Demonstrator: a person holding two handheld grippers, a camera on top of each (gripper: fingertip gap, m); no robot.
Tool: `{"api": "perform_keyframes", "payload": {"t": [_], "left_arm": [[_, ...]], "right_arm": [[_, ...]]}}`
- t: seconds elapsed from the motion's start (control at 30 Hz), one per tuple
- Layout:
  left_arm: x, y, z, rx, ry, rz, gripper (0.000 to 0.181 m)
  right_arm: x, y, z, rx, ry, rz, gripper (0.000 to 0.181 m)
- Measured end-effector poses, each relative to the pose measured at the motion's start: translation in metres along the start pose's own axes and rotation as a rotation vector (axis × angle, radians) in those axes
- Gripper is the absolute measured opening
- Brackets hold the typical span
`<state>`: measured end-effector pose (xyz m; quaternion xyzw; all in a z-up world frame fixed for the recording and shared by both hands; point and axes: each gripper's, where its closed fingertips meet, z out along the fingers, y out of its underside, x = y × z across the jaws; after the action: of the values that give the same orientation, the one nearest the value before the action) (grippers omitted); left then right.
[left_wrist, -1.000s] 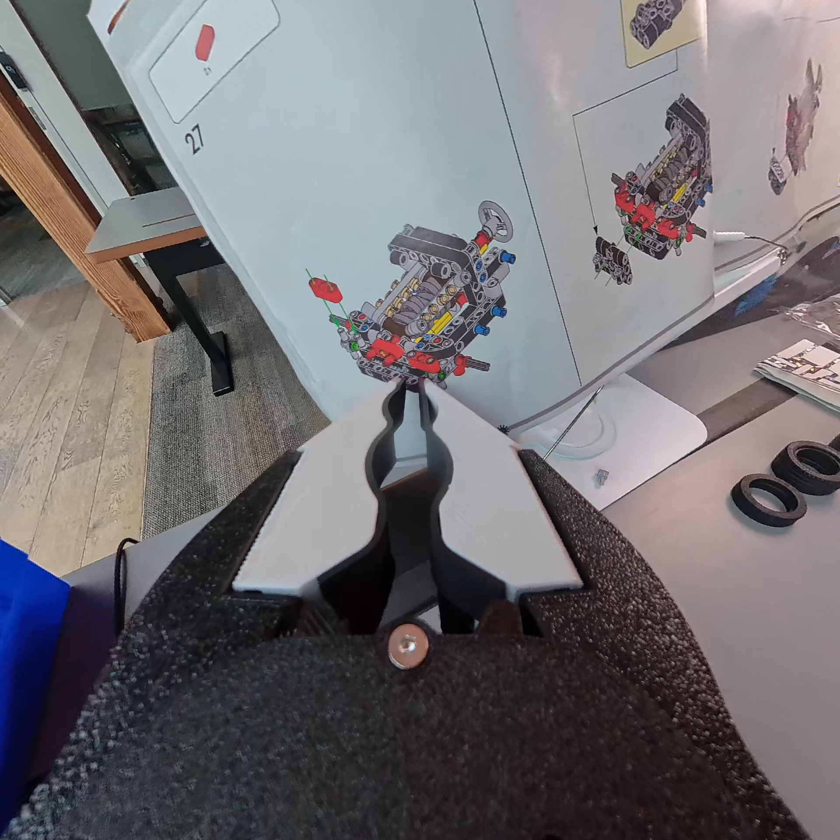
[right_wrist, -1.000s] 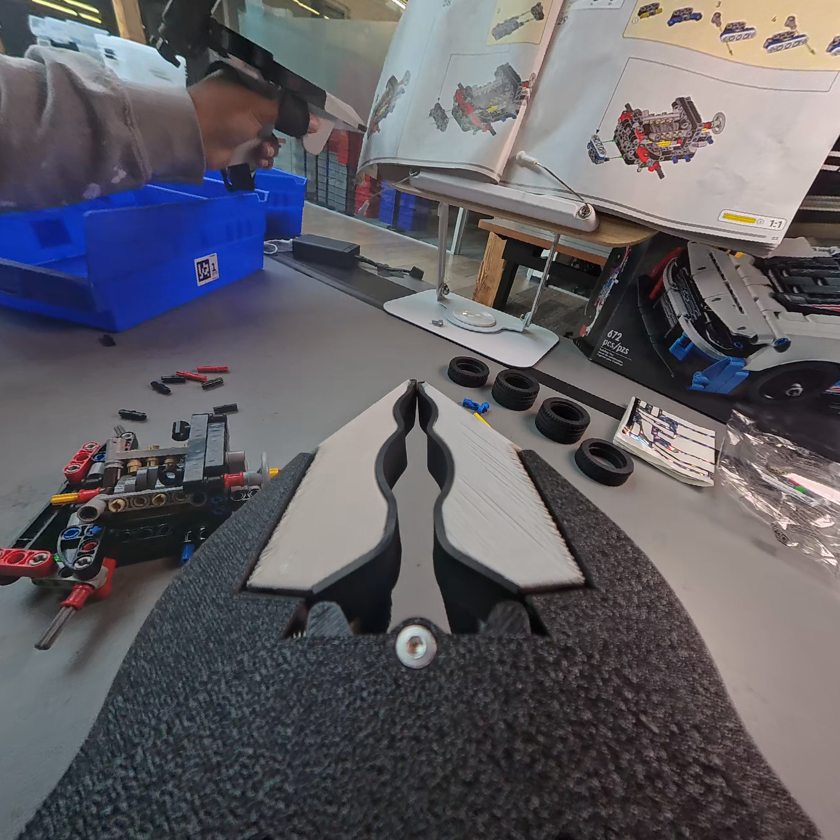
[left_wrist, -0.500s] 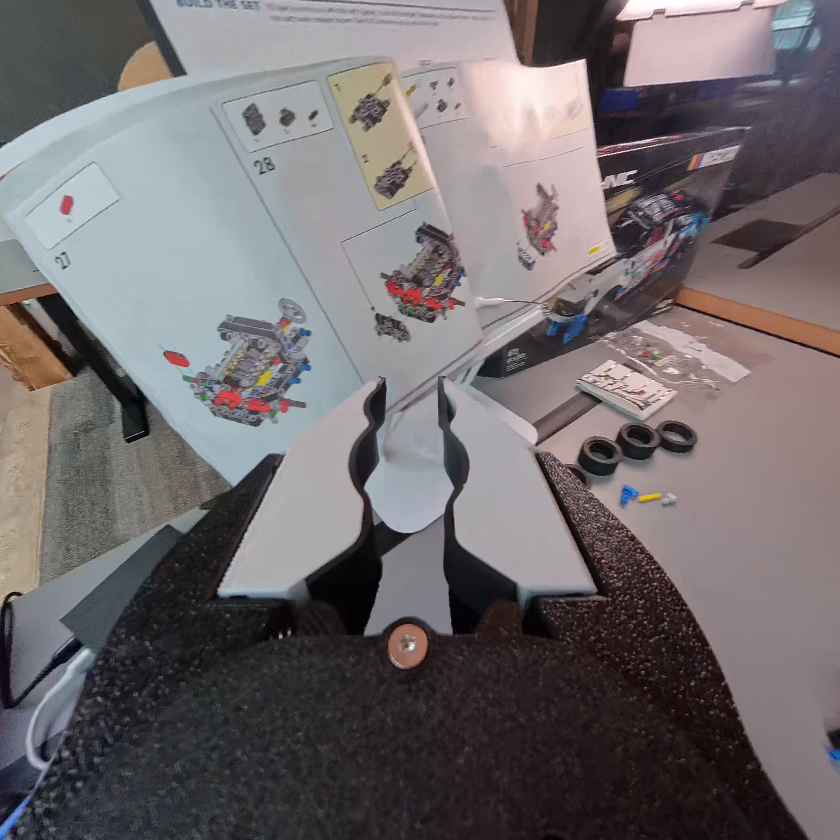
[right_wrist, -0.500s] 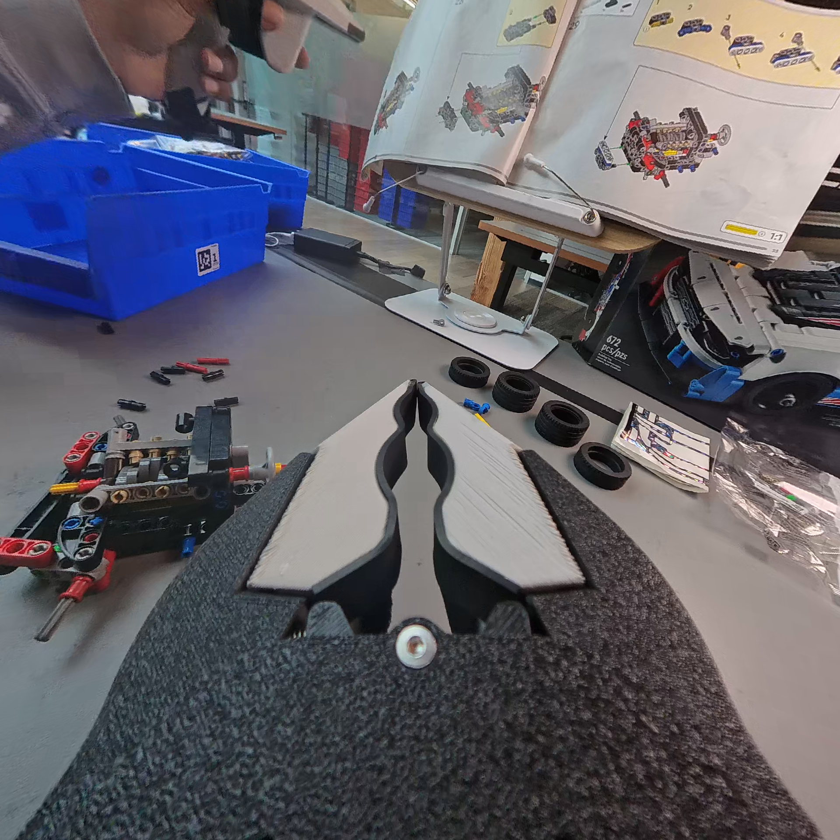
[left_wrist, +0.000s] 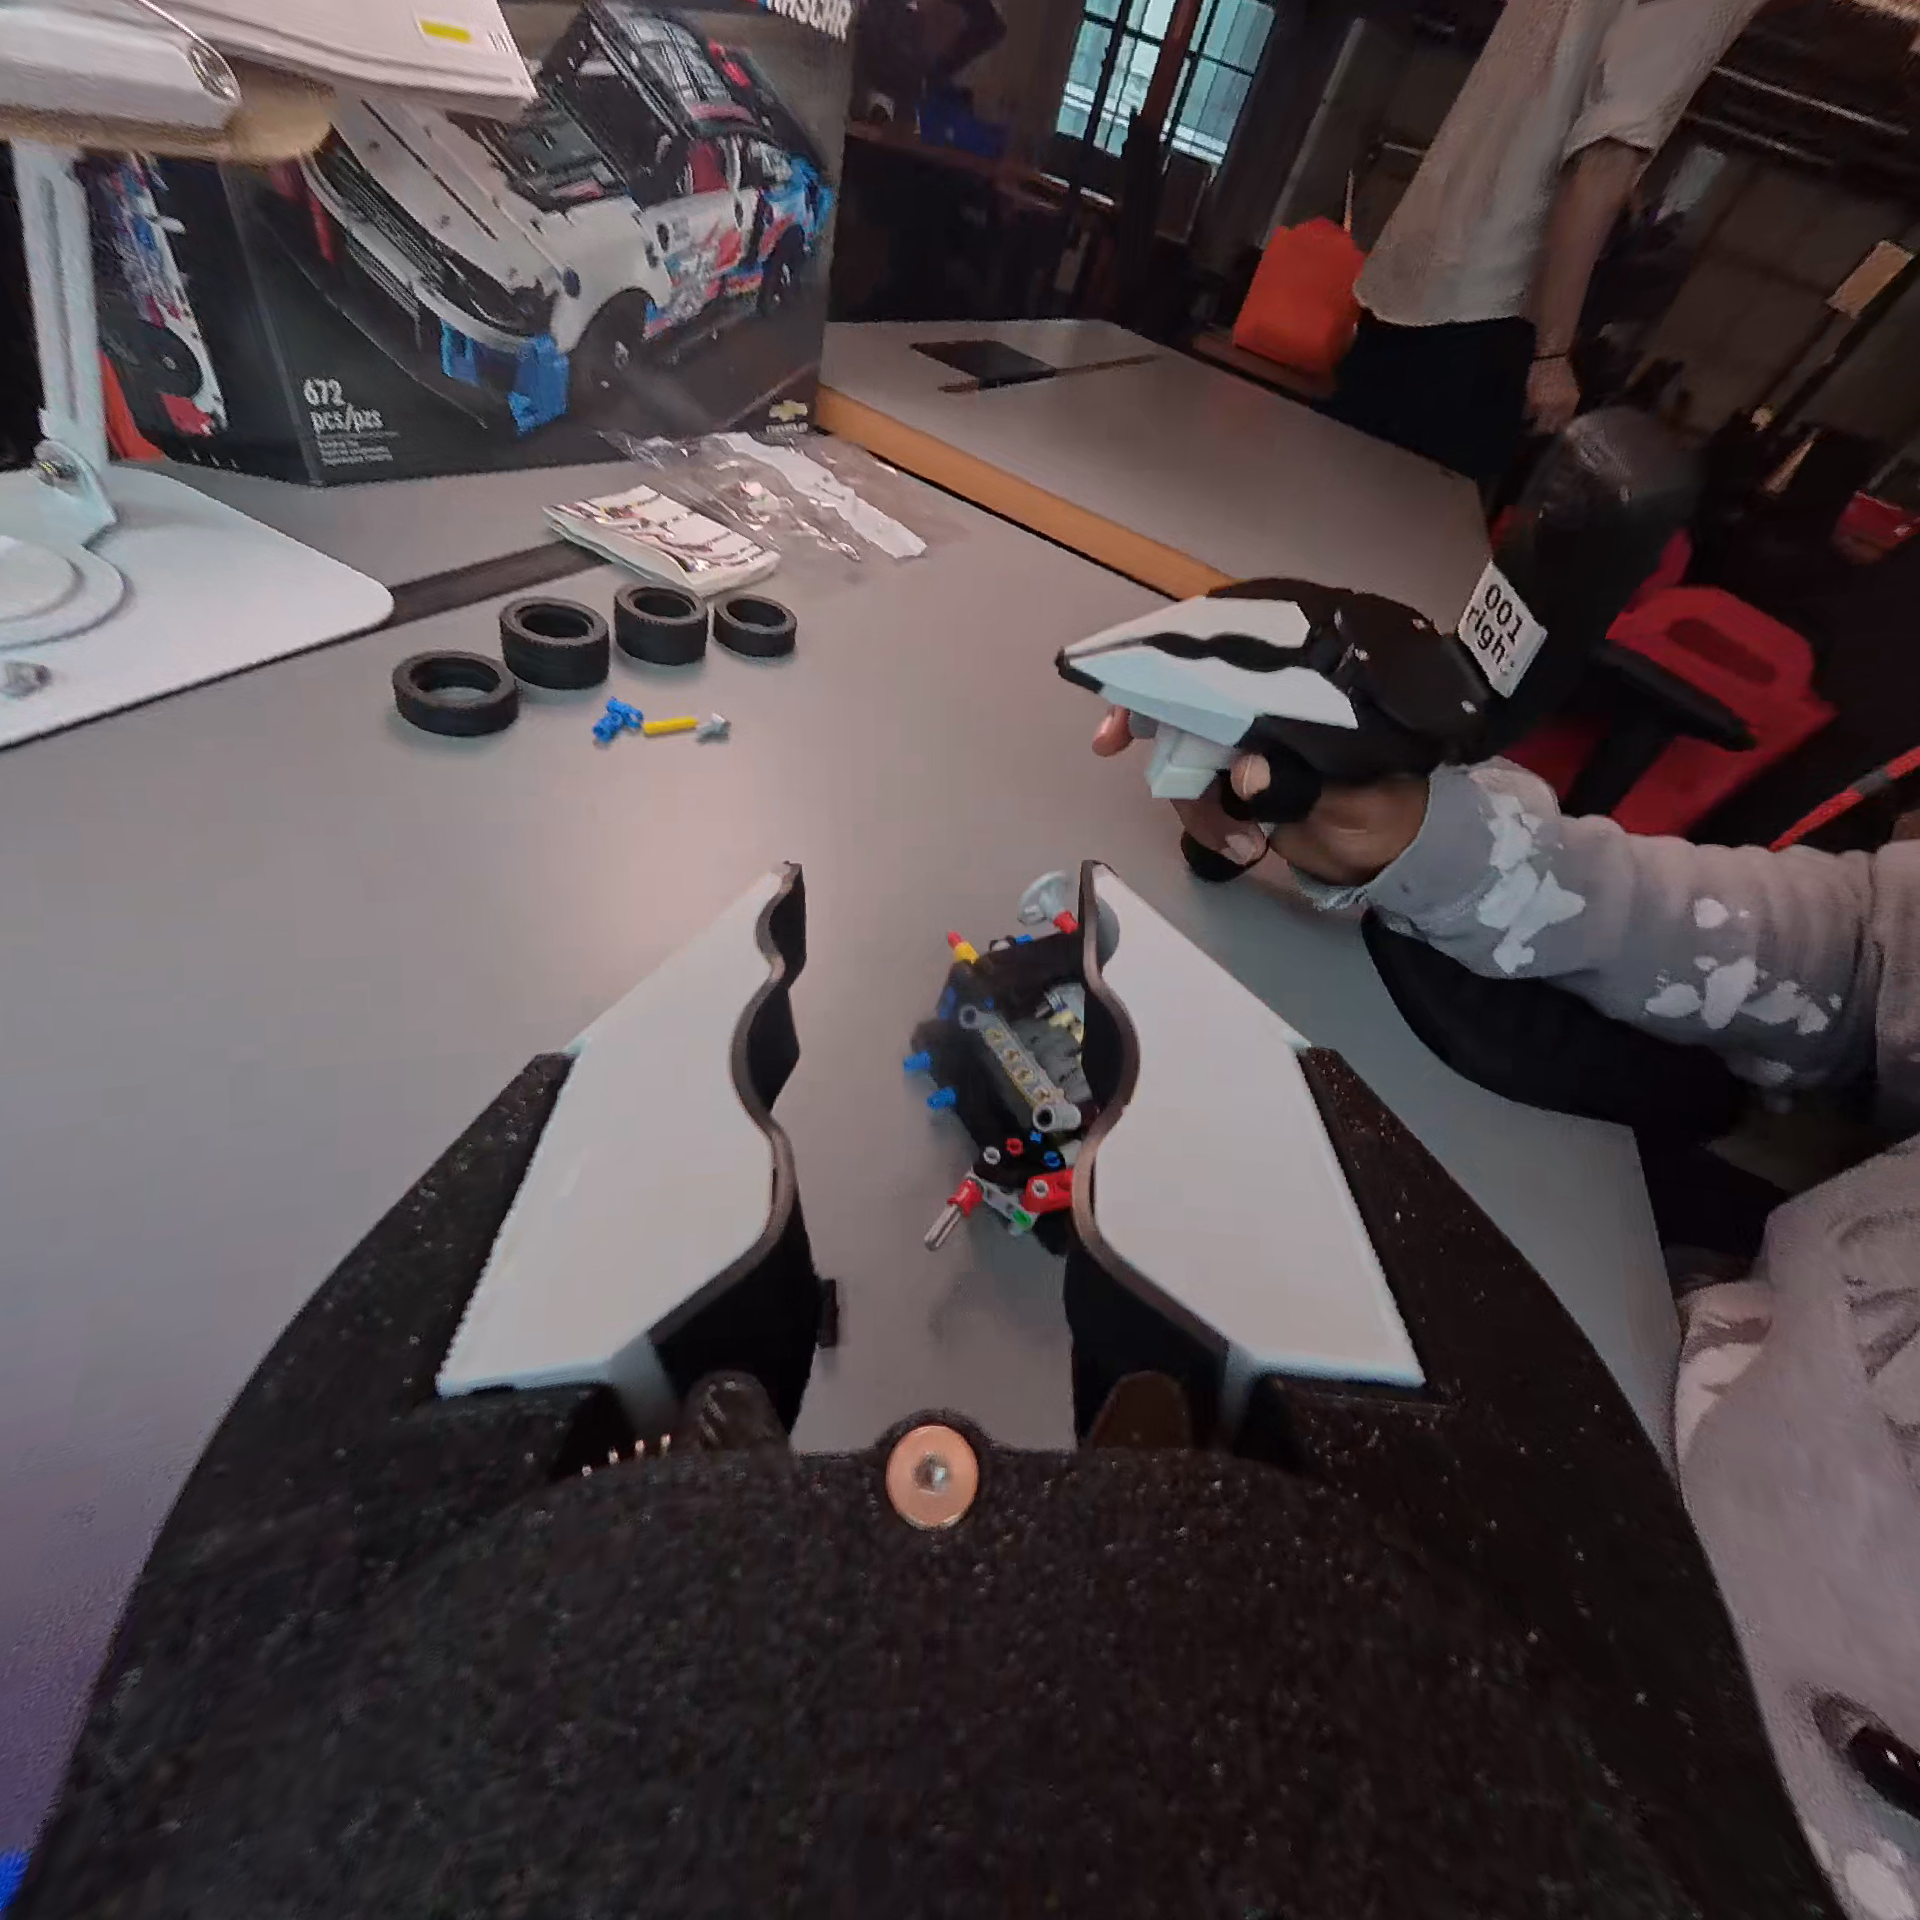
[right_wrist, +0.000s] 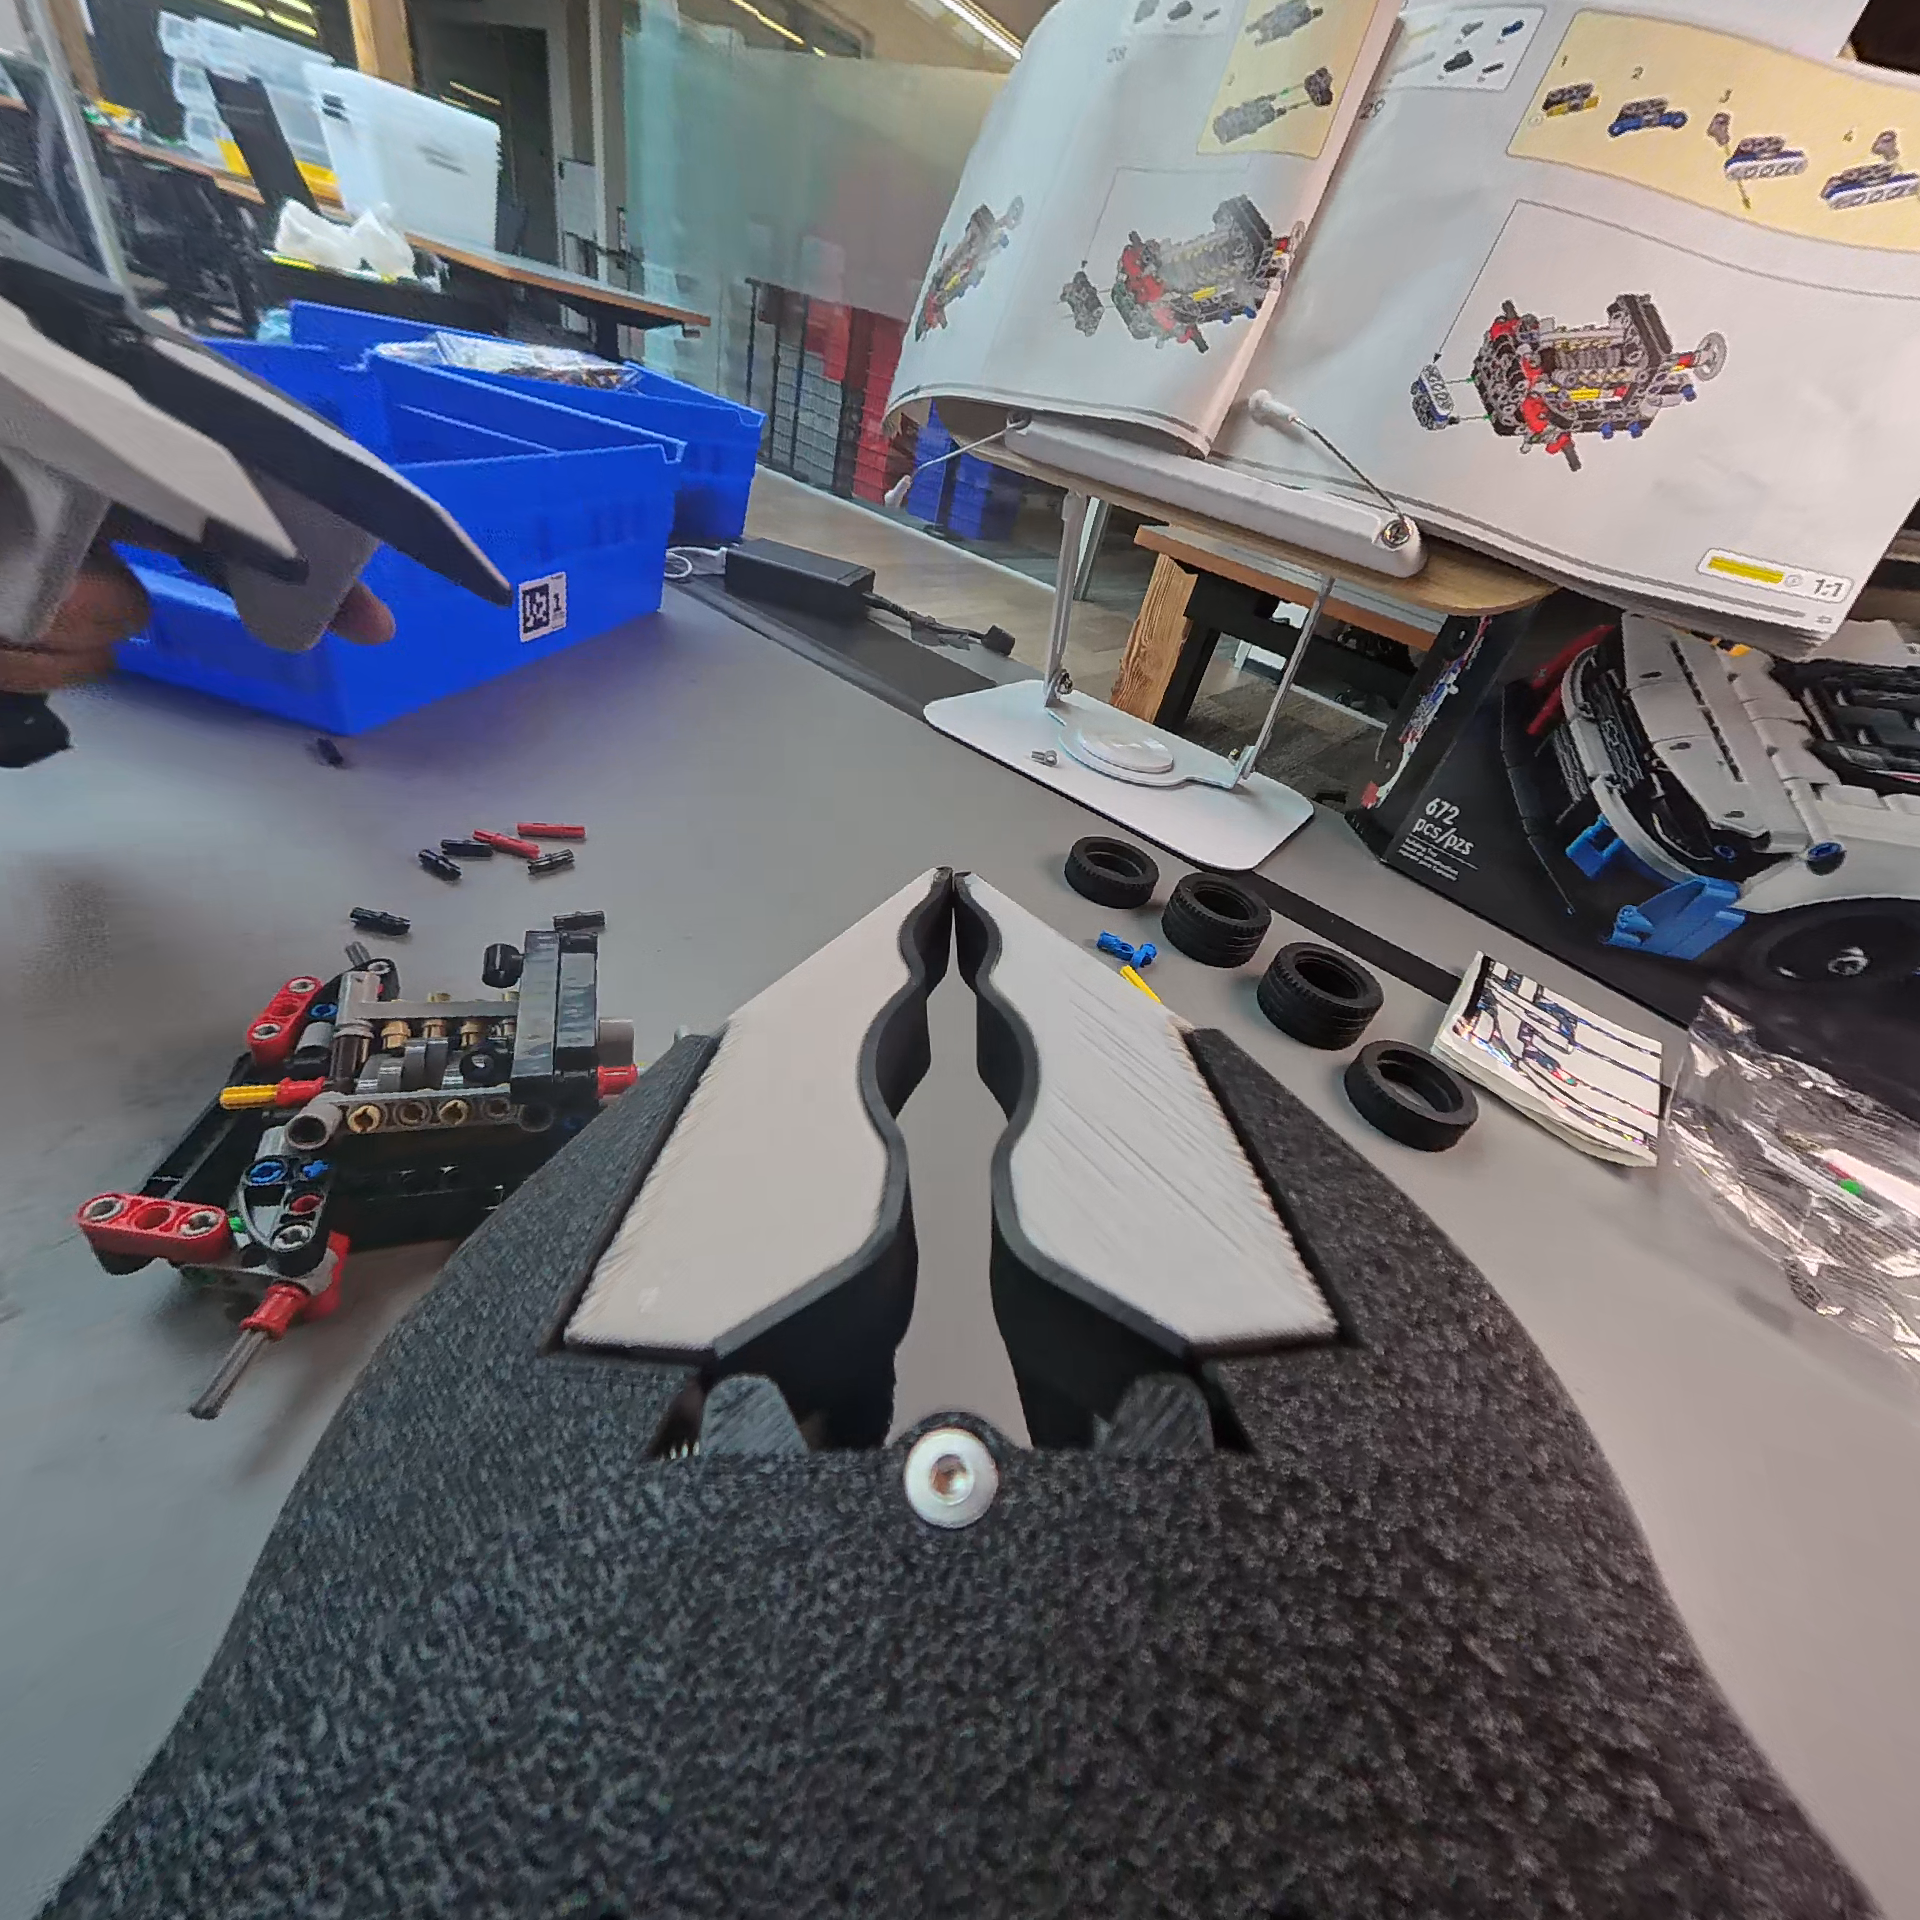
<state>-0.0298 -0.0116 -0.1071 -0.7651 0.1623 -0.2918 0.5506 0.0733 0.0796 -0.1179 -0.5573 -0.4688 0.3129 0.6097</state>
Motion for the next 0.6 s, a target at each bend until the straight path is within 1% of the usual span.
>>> {"api": "perform_keyframes", "payload": {"t": [0.1, 0.2, 0.3, 0.33, 0.43, 0.47, 0.53, 0.6], "left_arm": [[0.008, 0.03, 0.003, -0.09, 0.052, 0.045, 0.057], [0.012, 0.05, 0.005, -0.183, 0.11, 0.077, 0.059], [0.016, 0.067, 0.006, -0.261, 0.143, 0.129, 0.059], [0.019, 0.071, 0.006, -0.278, 0.153, 0.14, 0.059], [0.025, 0.083, 0.008, -0.336, 0.171, 0.189, 0.046], [0.026, 0.087, 0.01, -0.356, 0.163, 0.209, 0.045], [0.024, 0.096, 0.012, -0.4, 0.14, 0.248, 0.038], [0.02, 0.103, 0.014, -0.442, 0.115, 0.276, 0.037]], "right_arm": [[-0.007, 0.0, 0.001, 0.004, -0.032, -0.01, 0.0], [-0.013, 0.003, 0.003, -0.01, -0.064, -0.016, 0.0], [-0.025, 0.009, 0.005, -0.049, -0.15, 0.009, 0.001], [-0.032, 0.011, 0.005, -0.065, -0.202, 0.028, 0.001], [-0.057, 0.009, 0.0, -0.094, -0.38, 0.123, 0.002], [-0.065, 0.009, -0.003, -0.112, -0.428, 0.136, 0.003], [-0.075, 0.012, -0.005, -0.15, -0.484, 0.118, 0.005], [-0.081, 0.013, -0.006, -0.168, -0.5, 0.083, 0.007]]}}
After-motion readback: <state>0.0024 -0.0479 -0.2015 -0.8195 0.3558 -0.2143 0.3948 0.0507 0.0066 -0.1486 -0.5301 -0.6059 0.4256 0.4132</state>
